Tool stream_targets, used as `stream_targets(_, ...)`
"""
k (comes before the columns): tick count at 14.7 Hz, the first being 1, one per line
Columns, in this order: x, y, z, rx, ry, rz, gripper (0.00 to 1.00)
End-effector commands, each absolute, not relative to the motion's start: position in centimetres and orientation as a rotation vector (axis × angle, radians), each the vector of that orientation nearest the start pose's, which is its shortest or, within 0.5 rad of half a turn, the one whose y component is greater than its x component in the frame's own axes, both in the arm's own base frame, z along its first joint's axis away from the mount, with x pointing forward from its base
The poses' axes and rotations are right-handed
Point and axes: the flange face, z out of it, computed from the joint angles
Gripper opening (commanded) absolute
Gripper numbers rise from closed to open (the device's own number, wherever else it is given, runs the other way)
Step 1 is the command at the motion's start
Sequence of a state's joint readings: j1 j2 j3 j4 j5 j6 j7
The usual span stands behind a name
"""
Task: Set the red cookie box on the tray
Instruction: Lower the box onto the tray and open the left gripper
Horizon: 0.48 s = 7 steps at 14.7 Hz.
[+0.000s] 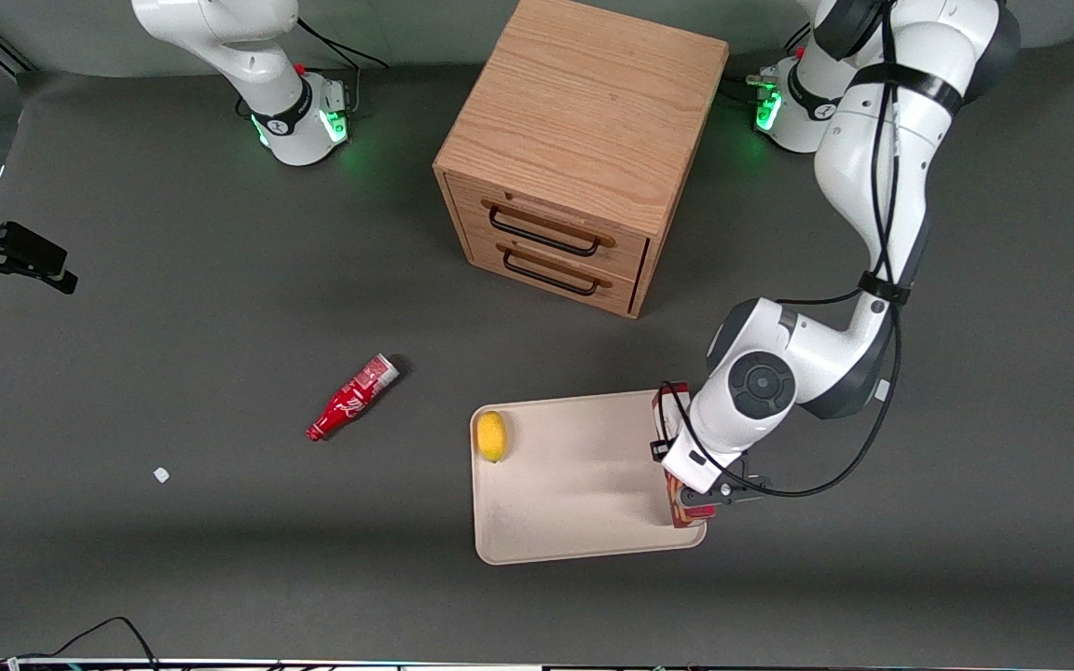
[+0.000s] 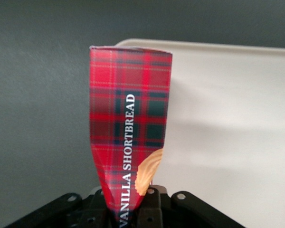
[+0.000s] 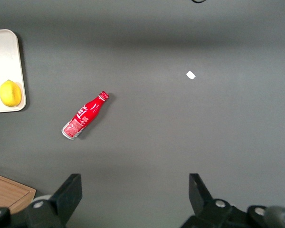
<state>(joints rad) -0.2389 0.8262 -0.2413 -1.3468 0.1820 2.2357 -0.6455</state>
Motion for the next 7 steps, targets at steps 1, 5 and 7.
stream_targets(1,68.90,-30.82,24.84,-3.180,-0.247,-0.125,0.00)
stream_targets(5,68.88,-30.73,24.26,-3.178,-0.248,-0.116,0.00)
stream_targets(7,69.02,-30.82,23.90,-3.195,-0.246,-0.159,0.14)
